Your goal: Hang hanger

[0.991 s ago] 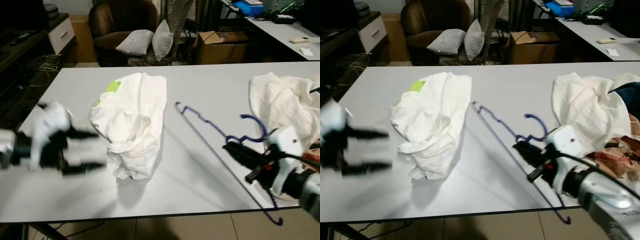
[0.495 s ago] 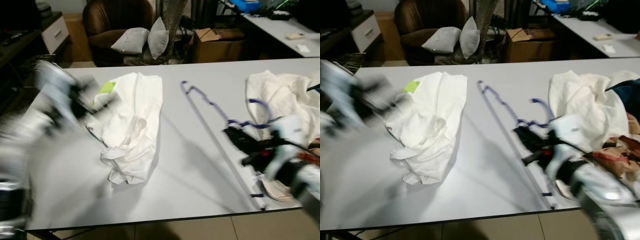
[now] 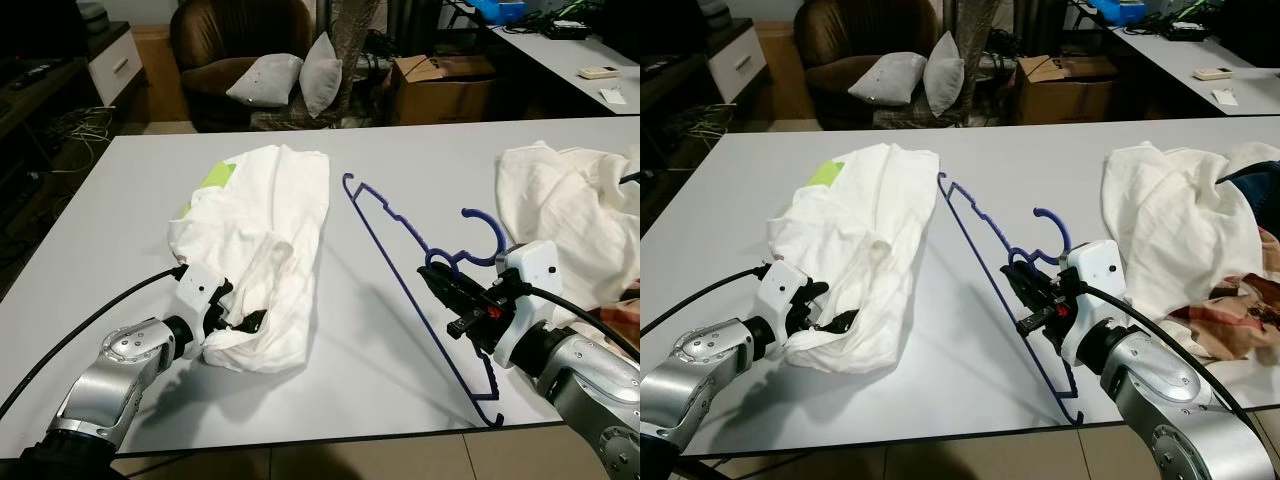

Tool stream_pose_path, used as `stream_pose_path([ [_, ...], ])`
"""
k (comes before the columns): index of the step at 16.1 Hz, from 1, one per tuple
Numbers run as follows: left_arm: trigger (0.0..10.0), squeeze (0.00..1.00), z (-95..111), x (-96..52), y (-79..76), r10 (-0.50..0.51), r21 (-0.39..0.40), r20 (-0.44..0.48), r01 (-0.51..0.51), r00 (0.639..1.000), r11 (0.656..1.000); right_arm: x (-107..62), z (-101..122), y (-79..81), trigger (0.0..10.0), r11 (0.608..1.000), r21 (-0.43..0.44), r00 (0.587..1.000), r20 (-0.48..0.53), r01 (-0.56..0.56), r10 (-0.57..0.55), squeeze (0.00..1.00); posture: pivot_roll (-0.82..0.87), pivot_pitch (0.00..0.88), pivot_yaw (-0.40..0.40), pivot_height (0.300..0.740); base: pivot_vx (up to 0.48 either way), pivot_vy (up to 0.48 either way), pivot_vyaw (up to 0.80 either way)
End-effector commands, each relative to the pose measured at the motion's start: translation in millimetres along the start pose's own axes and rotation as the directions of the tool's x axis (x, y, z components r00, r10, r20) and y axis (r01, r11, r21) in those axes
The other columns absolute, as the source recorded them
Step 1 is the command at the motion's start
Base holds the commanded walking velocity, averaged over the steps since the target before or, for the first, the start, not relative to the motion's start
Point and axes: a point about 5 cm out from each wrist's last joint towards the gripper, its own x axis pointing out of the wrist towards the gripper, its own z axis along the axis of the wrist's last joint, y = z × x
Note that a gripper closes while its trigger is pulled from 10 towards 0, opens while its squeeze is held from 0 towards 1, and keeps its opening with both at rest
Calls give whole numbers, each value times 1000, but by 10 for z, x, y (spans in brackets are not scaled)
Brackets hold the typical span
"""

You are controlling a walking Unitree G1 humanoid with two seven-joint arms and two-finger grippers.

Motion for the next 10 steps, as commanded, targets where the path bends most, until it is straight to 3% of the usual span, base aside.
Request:
stream_pose_path([
  [1,10000,996,420,-64,95,27,4,187,-28,982,1000,-15,45,-52,10000,999,0,999,22,34,-34,0,-54,0,46,740,0,0,0],
  [2,10000,976,543,-88,105,26,3,236,-28,971,1000,-27,67,-70,10000,998,8,998,40,55,-55,0,-55,0,44,740,0,0,0],
  [4,10000,827,866,-152,118,87,-41,352,-78,932,996,-62,101,-121,10000,990,52,987,81,133,-137,0,-59,0,46,740,0,0,0],
  [6,10000,812,1087,-200,30,139,-92,445,-109,885,990,-69,57,-149,10000,964,106,964,76,246,-254,0,-64,0,46,740,0,0,0],
  [7,10000,824,1066,-182,-72,135,-87,444,-108,886,990,-42,-47,-145,10000,944,102,947,36,314,-319,0,-69,0,40,740,0,-274,0],
  [10,10000,824,941,-111,-274,141,-84,402,-116,905,990,8,-147,-121,10000,923,88,926,5,376,-378,0,-70,0,38,740,0,-355,0],
])
